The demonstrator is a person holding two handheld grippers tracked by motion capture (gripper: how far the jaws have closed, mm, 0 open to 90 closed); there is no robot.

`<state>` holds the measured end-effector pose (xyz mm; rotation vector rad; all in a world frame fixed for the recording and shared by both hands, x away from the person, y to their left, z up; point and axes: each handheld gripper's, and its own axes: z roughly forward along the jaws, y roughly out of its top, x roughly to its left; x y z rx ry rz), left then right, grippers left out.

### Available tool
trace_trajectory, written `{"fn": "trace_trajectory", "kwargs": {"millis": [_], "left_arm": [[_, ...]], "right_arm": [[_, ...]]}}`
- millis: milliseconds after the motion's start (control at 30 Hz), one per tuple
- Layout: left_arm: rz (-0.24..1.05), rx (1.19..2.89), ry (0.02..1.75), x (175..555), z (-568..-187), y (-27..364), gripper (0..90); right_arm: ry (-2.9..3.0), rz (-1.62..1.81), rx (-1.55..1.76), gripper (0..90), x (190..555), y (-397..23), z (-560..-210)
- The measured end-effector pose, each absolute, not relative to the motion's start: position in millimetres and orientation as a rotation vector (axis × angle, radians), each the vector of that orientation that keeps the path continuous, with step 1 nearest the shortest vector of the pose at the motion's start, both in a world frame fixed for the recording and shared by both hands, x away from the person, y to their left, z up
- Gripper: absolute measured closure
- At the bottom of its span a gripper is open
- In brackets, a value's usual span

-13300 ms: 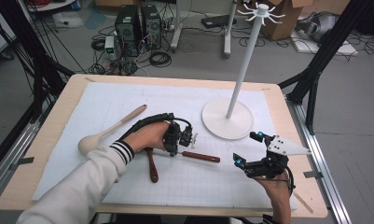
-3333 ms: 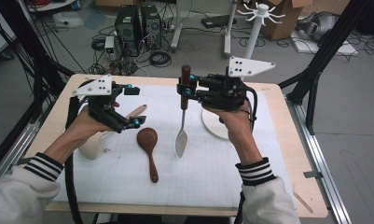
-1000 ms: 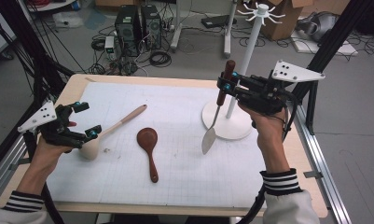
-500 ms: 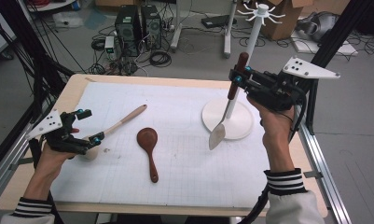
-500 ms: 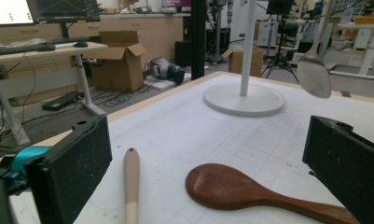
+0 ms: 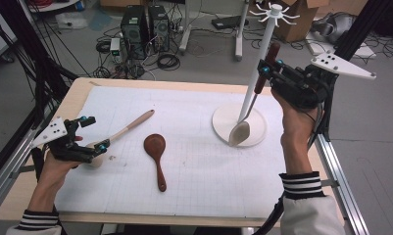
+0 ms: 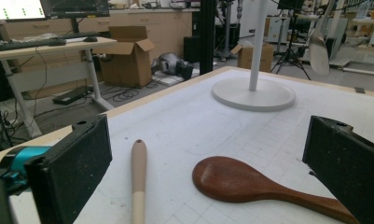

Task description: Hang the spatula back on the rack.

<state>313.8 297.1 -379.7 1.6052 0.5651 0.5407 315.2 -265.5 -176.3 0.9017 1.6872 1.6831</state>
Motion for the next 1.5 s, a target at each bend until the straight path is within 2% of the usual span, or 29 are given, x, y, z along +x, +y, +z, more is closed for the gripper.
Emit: {"fn": "trace_trajectory", "kwargs": {"millis": [800,1500], "left_arm": [[0.541,1.587,0.596,312.5,-383.6,304.3,1.7],[0.559,1.583,0.605,311.3,-384.0,309.4,1.7]], "right_arm": [[1.568,1.367,1.100,73.2,328.5,-254.0,-145.7],[1.547,1.283,1.162,73.2,349.1,-251.8,-141.9]]}}
